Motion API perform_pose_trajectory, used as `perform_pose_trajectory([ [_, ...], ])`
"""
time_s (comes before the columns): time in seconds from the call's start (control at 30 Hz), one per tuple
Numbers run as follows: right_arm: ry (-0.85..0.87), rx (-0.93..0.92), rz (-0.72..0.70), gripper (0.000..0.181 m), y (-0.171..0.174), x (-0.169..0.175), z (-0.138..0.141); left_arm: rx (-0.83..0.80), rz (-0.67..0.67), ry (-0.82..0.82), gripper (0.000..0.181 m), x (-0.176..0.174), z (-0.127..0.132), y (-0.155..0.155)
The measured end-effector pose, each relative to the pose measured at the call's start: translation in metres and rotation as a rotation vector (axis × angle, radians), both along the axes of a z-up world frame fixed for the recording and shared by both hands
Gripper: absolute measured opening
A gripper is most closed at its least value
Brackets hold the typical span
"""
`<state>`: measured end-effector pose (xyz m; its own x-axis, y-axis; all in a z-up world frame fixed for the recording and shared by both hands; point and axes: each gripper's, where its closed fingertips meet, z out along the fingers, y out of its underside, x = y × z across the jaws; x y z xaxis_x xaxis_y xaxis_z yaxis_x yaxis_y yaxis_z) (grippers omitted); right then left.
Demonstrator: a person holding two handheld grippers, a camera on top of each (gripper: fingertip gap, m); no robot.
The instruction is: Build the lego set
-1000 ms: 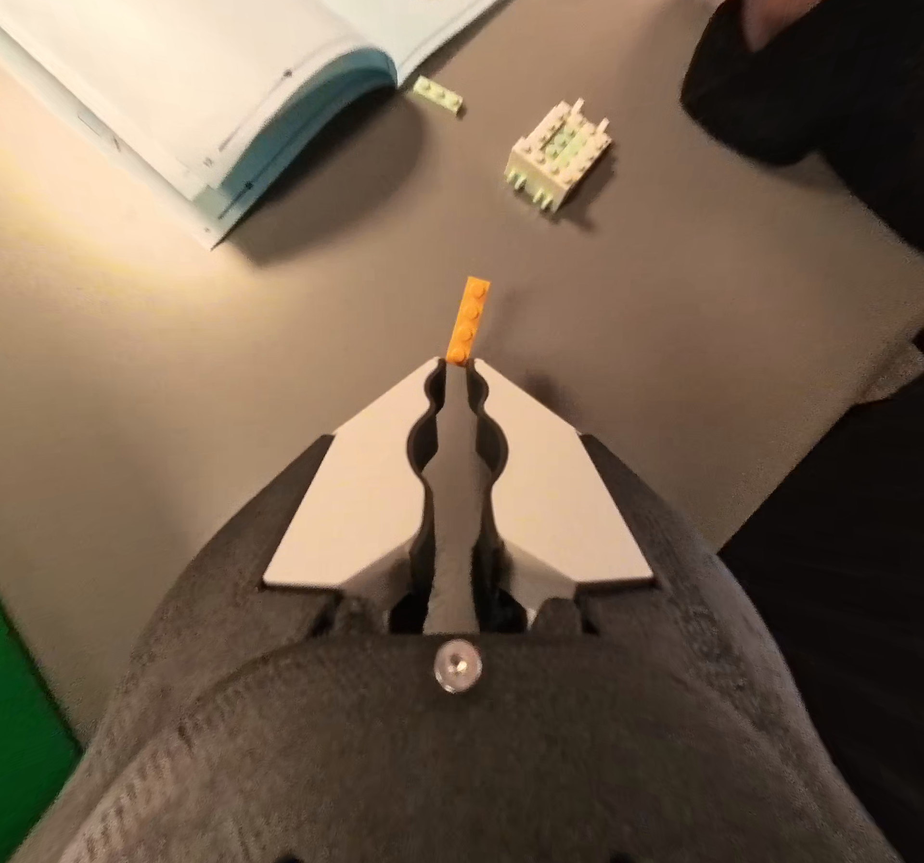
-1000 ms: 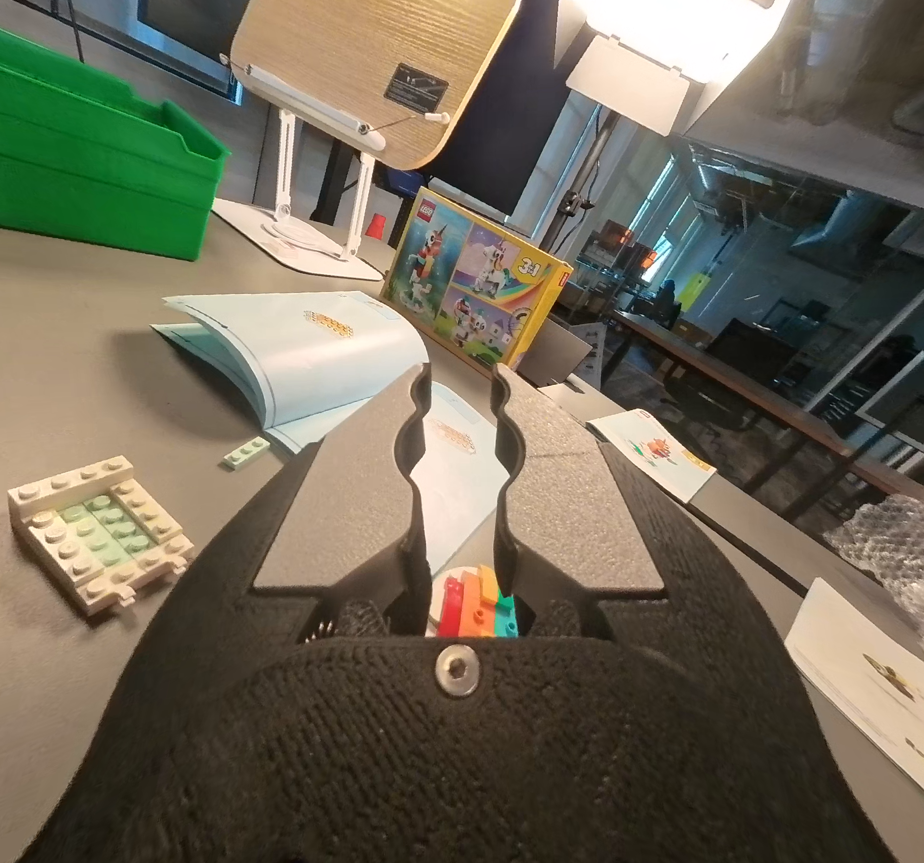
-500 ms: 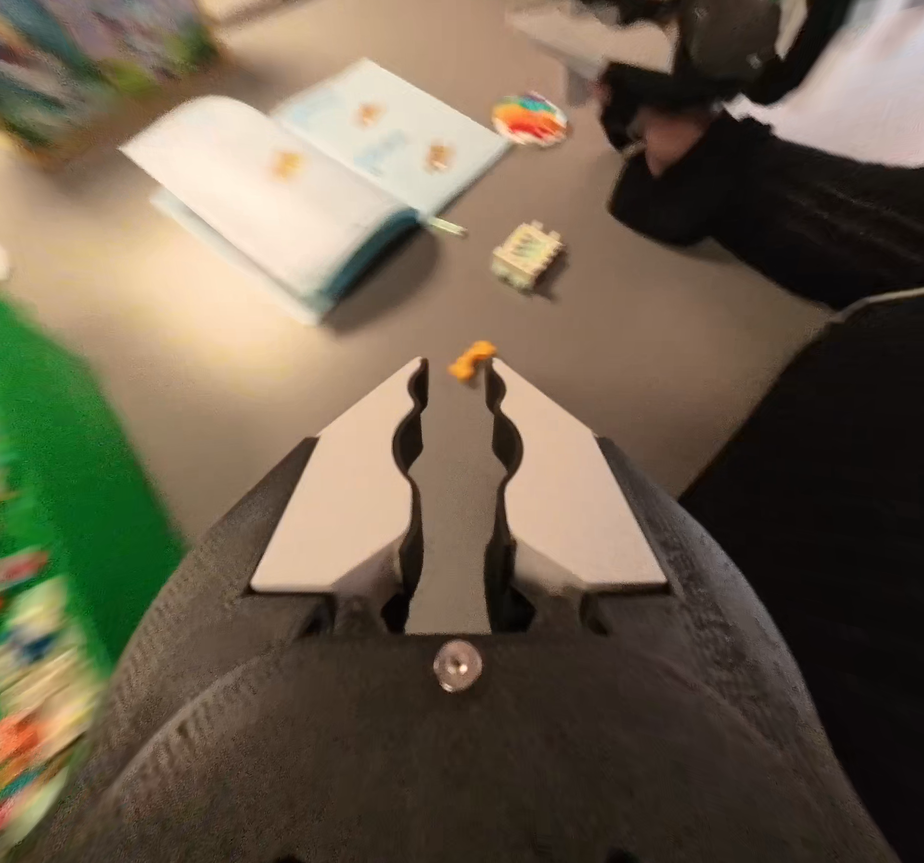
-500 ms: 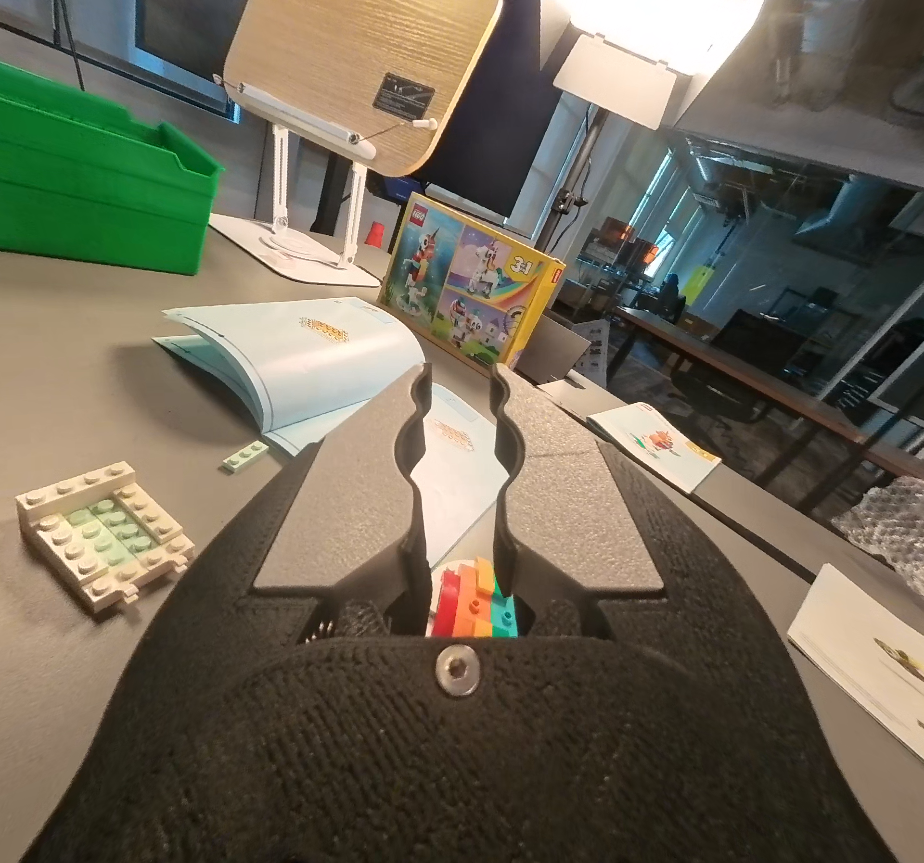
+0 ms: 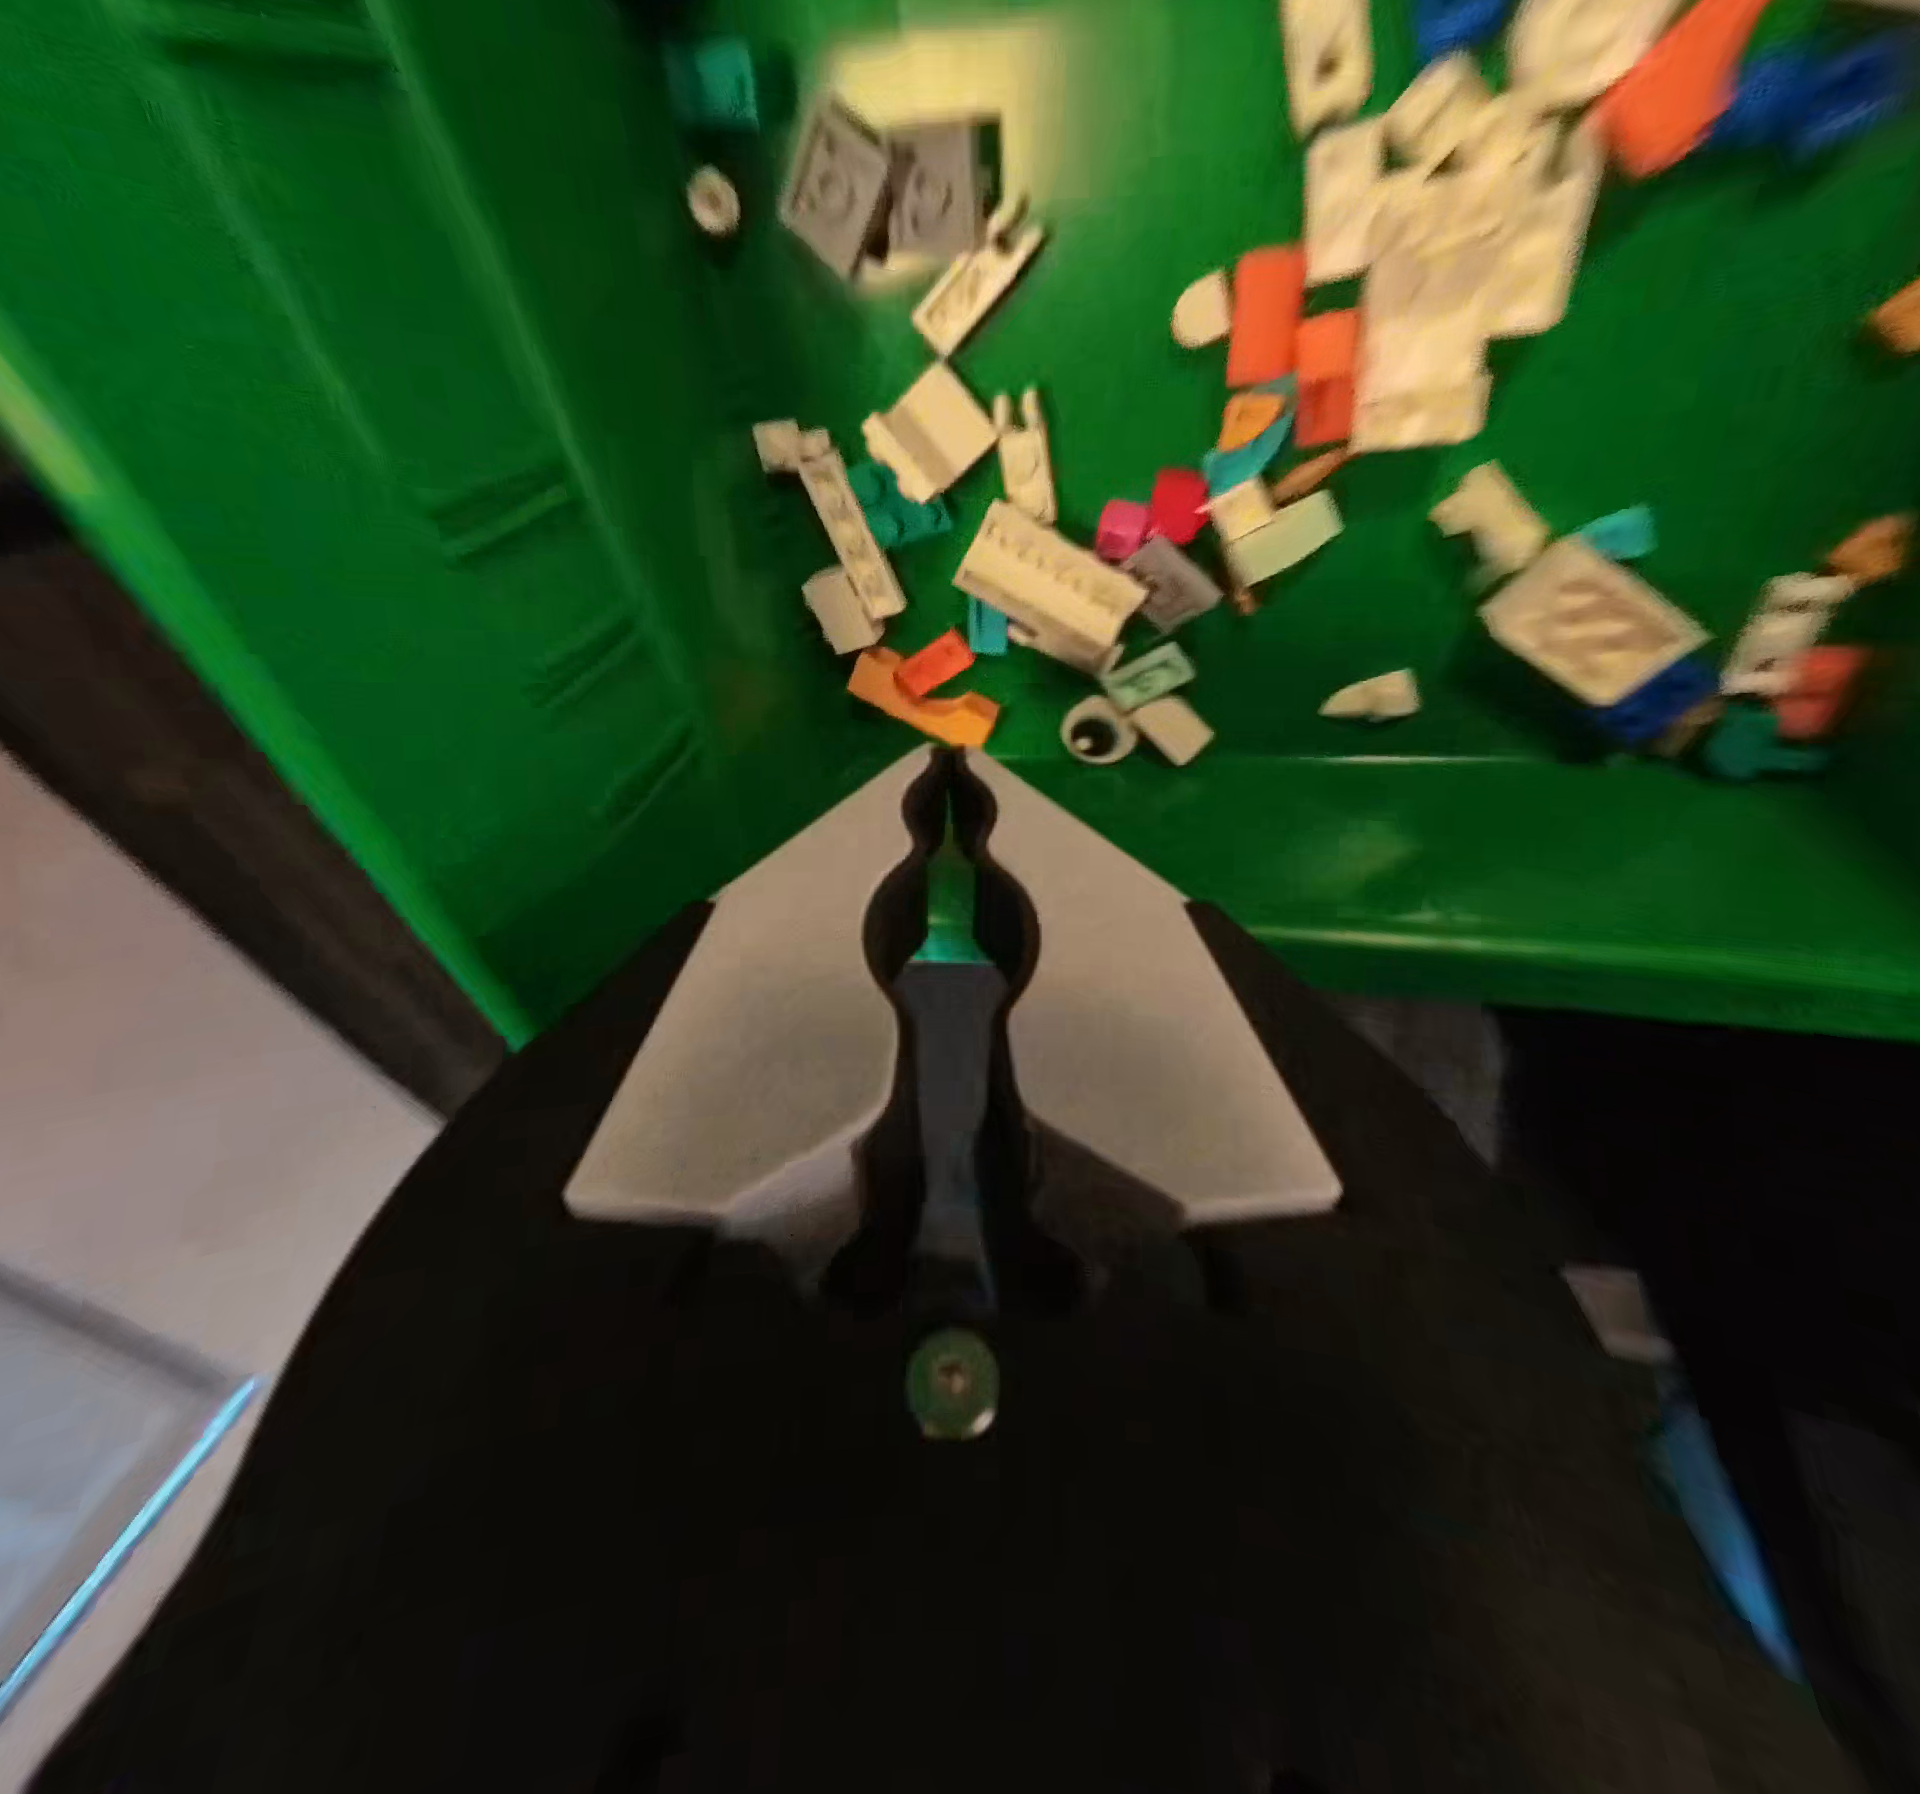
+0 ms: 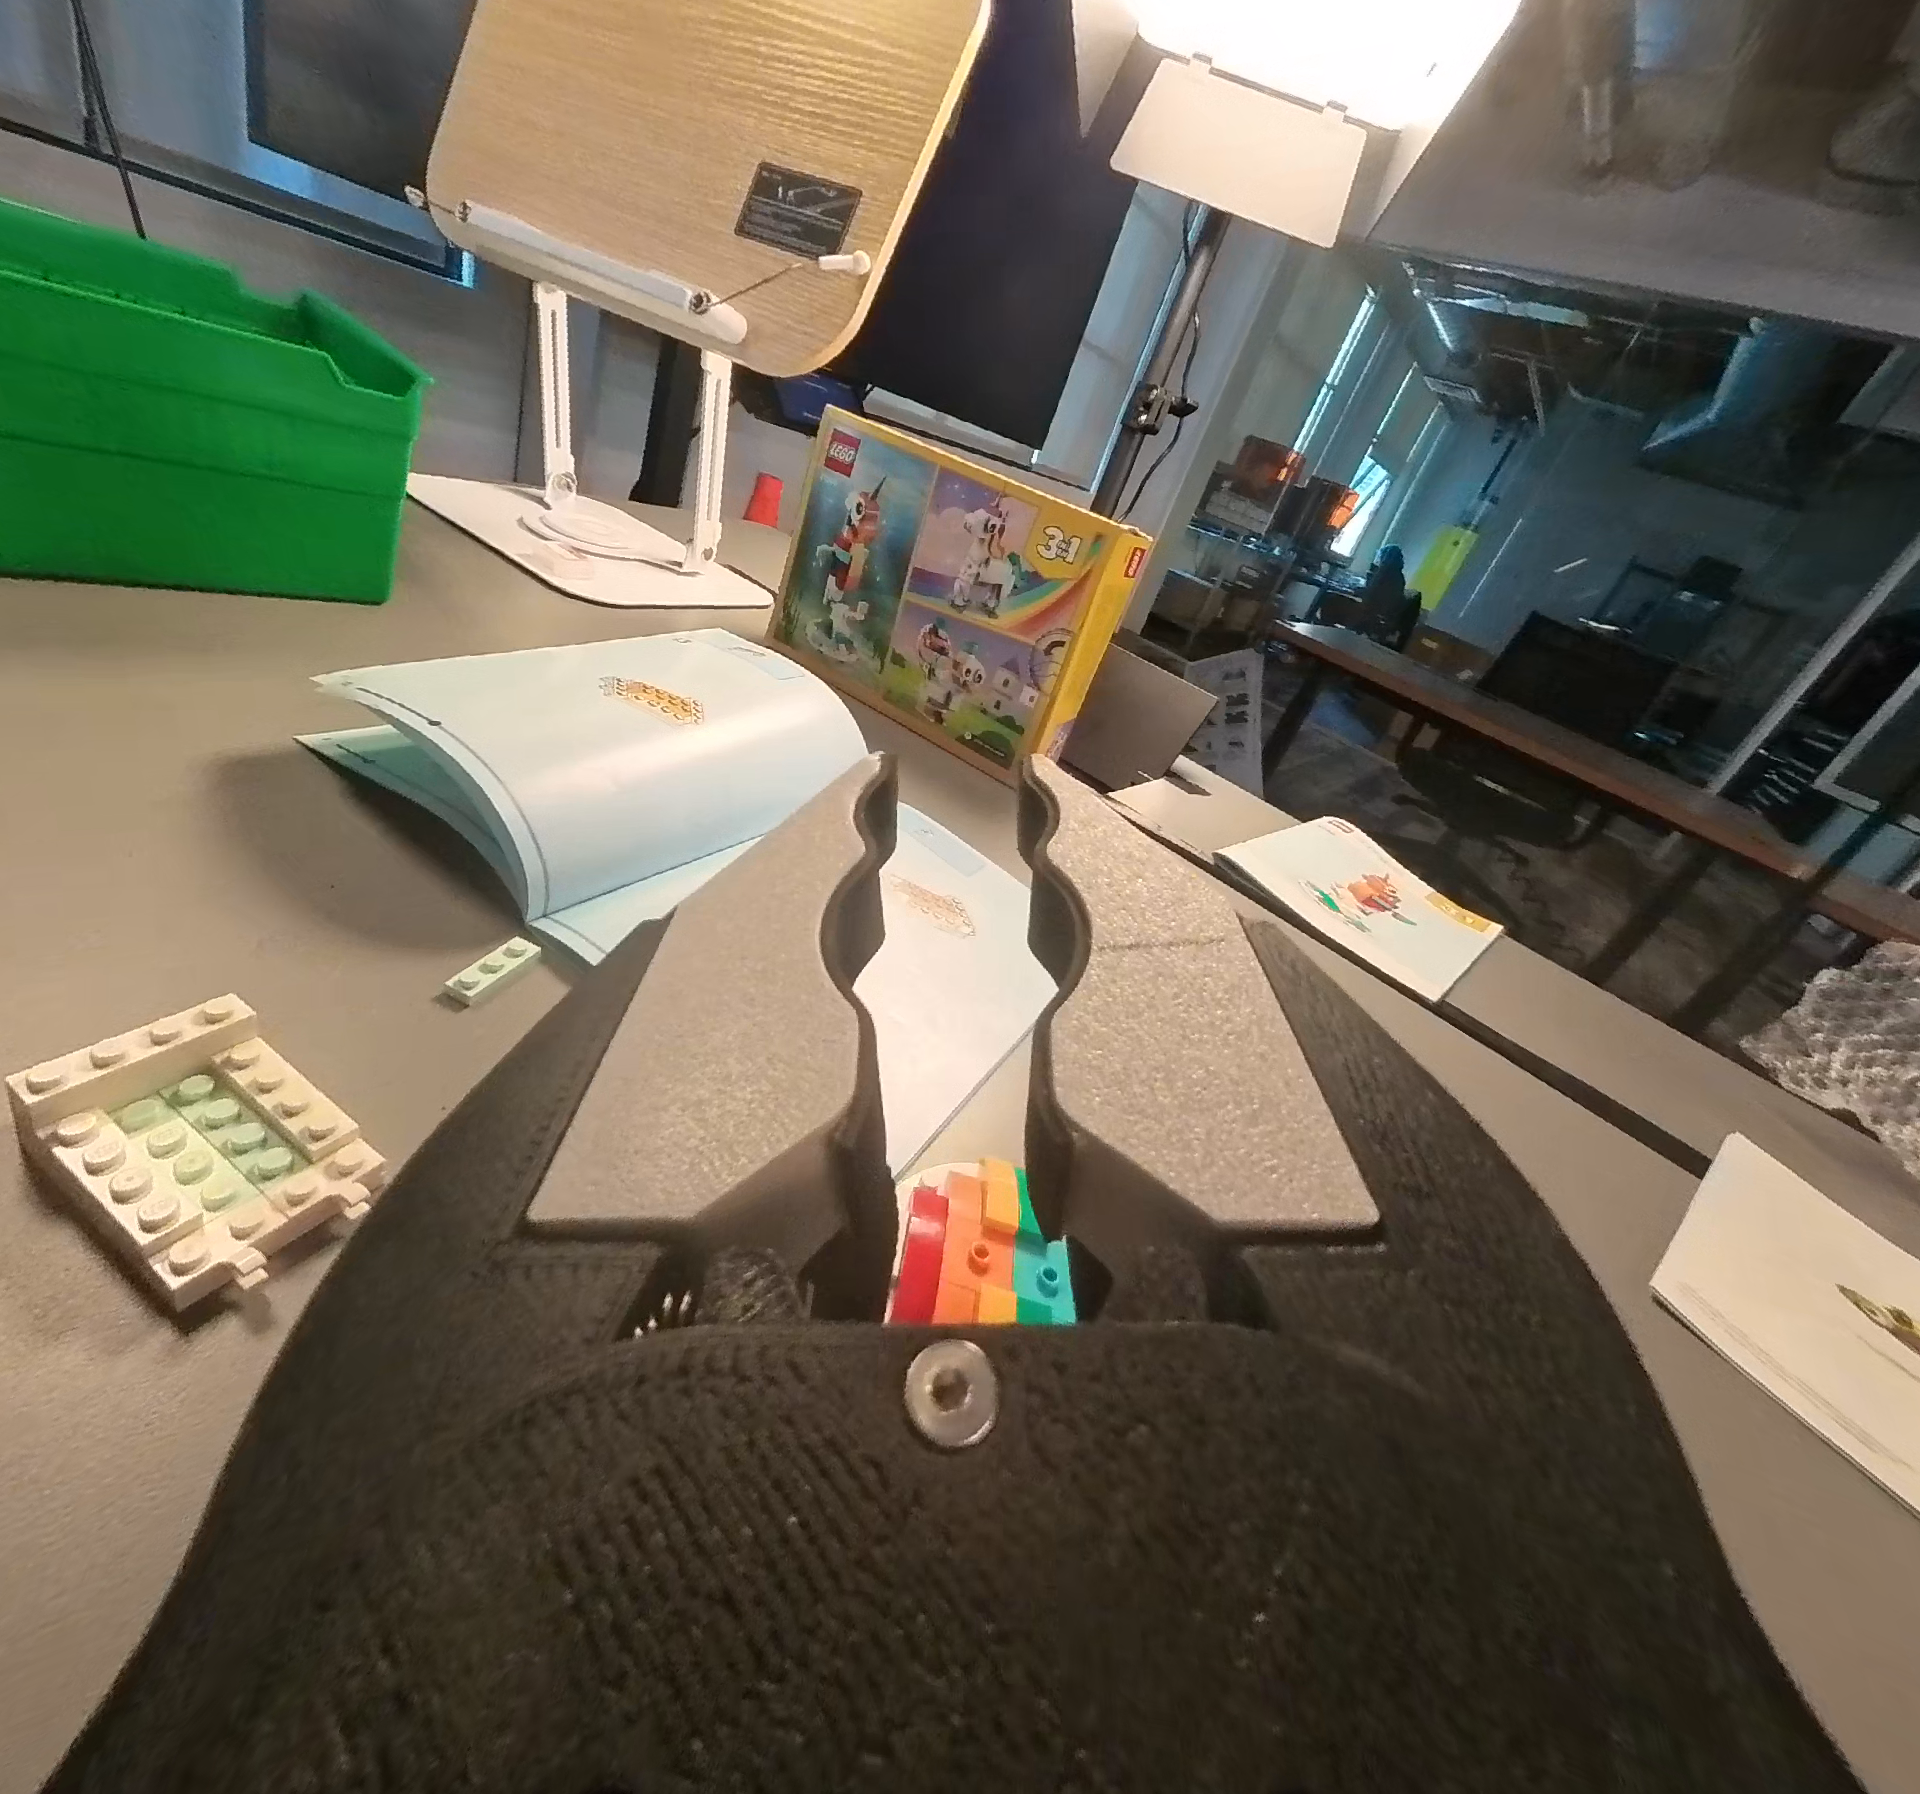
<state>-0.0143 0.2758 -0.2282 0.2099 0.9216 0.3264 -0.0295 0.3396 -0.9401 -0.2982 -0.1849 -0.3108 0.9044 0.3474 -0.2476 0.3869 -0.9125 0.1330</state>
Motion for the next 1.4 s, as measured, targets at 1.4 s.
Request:
perform_pose_trajectory([
  [1.4, -0.003, -0.025, 0.040, 0.020, -0.006, -0.002, 0.000, 0.352, 0.368, -0.118, 0.014, -0.019, -0.022, 0.021],
])
